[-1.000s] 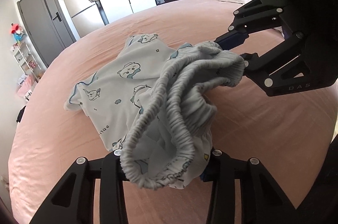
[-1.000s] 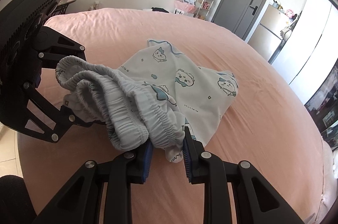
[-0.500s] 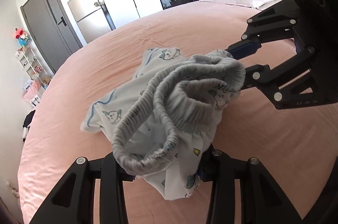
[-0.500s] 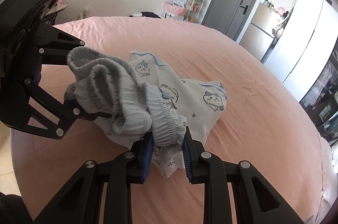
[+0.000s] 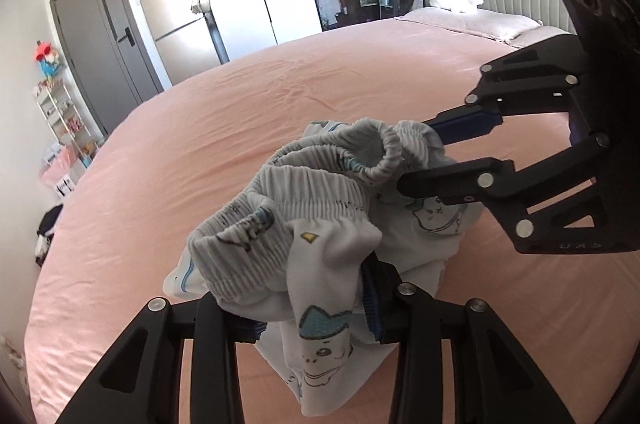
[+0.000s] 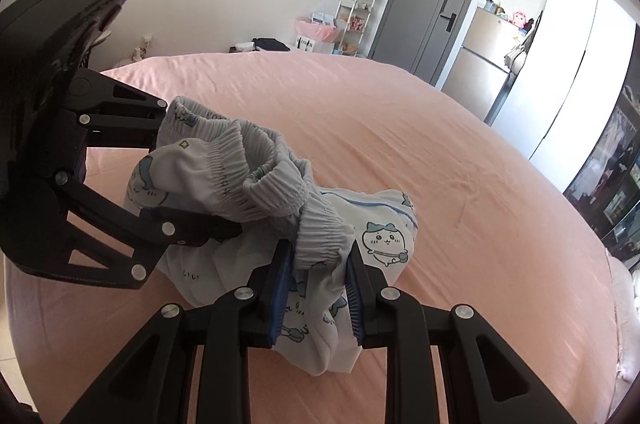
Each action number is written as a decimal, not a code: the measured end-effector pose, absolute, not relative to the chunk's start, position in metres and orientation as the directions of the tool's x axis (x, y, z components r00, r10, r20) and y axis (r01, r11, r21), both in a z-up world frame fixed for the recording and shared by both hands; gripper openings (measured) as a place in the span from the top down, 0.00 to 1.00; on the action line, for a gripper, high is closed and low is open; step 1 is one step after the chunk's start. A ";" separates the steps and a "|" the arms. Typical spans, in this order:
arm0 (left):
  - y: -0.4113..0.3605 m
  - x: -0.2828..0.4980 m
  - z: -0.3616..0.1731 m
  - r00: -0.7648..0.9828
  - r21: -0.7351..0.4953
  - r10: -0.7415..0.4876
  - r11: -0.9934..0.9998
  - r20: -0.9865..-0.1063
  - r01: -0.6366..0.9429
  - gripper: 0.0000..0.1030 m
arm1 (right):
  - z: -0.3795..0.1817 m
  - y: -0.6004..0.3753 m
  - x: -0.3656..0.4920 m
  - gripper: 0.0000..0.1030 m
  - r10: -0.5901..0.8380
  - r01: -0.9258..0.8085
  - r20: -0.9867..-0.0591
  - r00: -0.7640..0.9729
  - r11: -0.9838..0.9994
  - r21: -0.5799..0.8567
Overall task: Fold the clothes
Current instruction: 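Hold the folded cuffs with both grippers and press them onto the waistband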
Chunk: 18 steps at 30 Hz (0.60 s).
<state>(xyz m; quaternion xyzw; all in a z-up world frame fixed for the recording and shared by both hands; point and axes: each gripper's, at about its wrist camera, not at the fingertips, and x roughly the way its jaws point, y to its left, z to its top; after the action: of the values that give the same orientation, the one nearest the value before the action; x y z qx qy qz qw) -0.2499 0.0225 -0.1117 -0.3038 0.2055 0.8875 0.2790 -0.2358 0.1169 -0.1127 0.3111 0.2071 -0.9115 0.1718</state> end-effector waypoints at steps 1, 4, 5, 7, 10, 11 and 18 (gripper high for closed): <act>0.022 -0.253 -0.112 -0.657 0.188 0.369 -0.764 -0.657 -0.617 0.67 | -0.113 0.117 -0.238 0.77 -0.183 0.440 -0.637 -0.749 -0.856 -0.271; 0.022 -0.262 -0.113 -0.653 0.187 0.362 -0.765 -0.666 -0.616 0.67 | -0.113 0.116 -0.246 0.77 -0.178 0.433 -0.633 -0.753 -0.859 -0.274; 0.023 -0.264 -0.114 -0.653 0.191 0.358 -0.765 -0.667 -0.615 0.67 | -0.114 0.117 -0.248 0.77 -0.173 0.427 -0.633 -0.755 -0.861 -0.275; 0.024 -0.271 -0.114 -0.651 0.190 0.356 -0.766 -0.671 -0.614 0.67 | -0.115 0.117 -0.253 0.77 -0.161 0.415 -0.629 -0.761 -0.866 -0.280; 0.022 -0.282 -0.114 -0.653 0.178 0.353 -0.778 -0.670 -0.603 0.67 | -0.115 0.119 -0.262 0.77 -0.156 0.403 -0.627 -0.763 -0.874 -0.272; 0.022 -0.286 -0.114 -0.655 0.174 0.354 -0.781 -0.667 -0.600 0.67 | -0.115 0.120 -0.264 0.77 -0.155 0.398 -0.625 -0.765 -0.877 -0.269; 0.026 -0.303 -0.122 -0.646 0.187 0.318 -0.787 -0.694 -0.588 0.67 | -0.118 0.126 -0.285 0.77 -0.158 0.376 -0.633 -0.758 -0.898 -0.227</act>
<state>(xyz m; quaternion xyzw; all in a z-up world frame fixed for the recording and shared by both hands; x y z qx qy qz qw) -0.3028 0.0259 -0.1219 -0.3336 0.2025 0.8843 0.2562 -0.2851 0.1264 -0.1181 0.3161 0.1727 -0.9215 0.1450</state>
